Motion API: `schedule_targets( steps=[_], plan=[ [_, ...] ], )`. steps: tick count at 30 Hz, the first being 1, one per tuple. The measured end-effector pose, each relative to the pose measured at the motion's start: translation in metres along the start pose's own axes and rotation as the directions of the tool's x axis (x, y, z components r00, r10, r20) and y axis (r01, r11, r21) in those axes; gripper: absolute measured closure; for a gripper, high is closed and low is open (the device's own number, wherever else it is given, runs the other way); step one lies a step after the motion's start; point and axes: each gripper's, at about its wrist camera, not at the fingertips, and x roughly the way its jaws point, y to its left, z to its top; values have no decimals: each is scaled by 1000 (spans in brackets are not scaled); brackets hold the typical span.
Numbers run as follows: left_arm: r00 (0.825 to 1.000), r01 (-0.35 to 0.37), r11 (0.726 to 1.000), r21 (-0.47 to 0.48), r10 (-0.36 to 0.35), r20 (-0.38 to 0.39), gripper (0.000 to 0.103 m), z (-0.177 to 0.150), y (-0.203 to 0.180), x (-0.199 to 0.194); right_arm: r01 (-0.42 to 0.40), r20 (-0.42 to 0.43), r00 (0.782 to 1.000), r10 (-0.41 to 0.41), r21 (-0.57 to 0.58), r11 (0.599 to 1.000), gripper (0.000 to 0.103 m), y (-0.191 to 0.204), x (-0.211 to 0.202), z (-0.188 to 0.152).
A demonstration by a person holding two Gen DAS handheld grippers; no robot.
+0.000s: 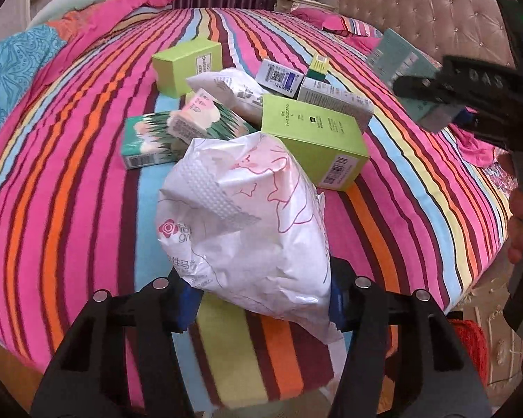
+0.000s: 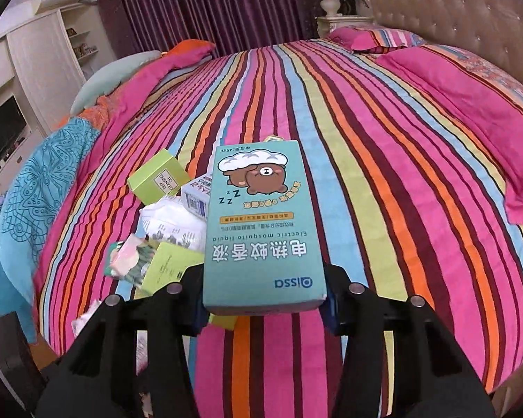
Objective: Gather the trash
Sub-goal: 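Carry the white packet and teal box over the wastebasket with both tools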
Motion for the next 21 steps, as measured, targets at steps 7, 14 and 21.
schedule_targets(
  steps=[7, 14, 21],
  plan=[
    [1000, -4, 1000, 9, 4, 11, 47, -19, 8, -32, -10, -3, 1000, 10, -5, 1000, 56, 1, -32, -29],
    [1000, 9, 999, 39, -9, 6, 47, -55, 10, -66, -21, -31, 999, 21, -6, 1000, 56, 6, -57, -67],
    [999, 31, 997, 71, -28, -41, 47, -102, 9, -87, -36, -97, 995, 35, -12, 999, 56, 13, -74, -117]
  ],
)
